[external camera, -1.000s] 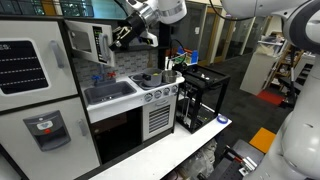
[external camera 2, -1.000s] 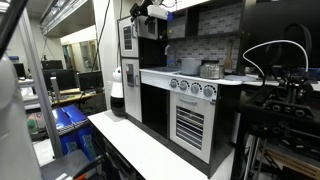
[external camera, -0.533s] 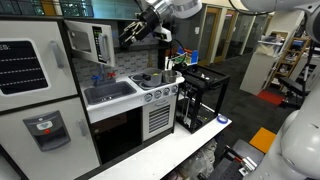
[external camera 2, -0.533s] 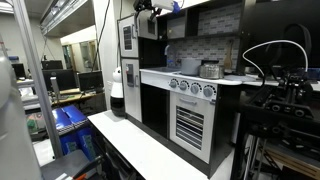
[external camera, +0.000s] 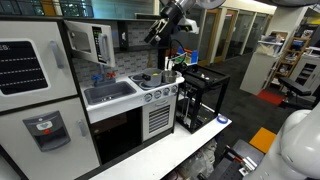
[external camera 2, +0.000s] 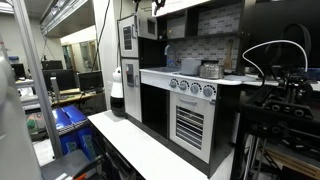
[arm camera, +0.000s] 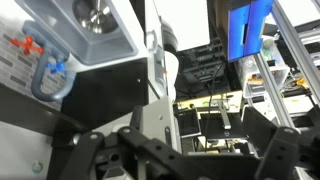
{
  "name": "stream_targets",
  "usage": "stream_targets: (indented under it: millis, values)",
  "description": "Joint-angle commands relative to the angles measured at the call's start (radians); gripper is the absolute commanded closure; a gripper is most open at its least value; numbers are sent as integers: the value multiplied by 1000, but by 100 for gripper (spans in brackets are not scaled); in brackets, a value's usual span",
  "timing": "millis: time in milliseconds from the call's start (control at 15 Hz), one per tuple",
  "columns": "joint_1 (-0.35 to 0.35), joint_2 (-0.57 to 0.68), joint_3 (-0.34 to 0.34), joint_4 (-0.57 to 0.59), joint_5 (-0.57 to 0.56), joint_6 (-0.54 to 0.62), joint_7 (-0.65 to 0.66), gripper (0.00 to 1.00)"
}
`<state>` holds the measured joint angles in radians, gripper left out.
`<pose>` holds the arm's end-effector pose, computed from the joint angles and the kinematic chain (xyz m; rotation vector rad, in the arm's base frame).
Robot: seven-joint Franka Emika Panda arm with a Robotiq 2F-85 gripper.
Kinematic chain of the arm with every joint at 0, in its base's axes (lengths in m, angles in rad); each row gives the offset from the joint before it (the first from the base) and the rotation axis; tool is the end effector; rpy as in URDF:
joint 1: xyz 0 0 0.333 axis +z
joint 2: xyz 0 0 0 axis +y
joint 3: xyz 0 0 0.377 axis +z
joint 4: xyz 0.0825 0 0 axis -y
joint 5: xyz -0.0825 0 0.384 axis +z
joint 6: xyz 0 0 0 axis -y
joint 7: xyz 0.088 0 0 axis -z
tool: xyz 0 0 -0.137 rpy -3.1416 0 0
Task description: Open the microwave door
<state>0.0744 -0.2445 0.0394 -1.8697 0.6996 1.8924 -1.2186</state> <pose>0.4882 0.1249 0.6946 -2.1409 -1.4573 -0.7789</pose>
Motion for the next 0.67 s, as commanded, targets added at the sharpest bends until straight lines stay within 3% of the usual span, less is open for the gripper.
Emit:
stream_targets:
  millis: [0,600]
  values:
    - [-15,-97,-9,-60,-152,-43,170,0]
    - [-5,-174,-20,-22,-508,-106,476,0]
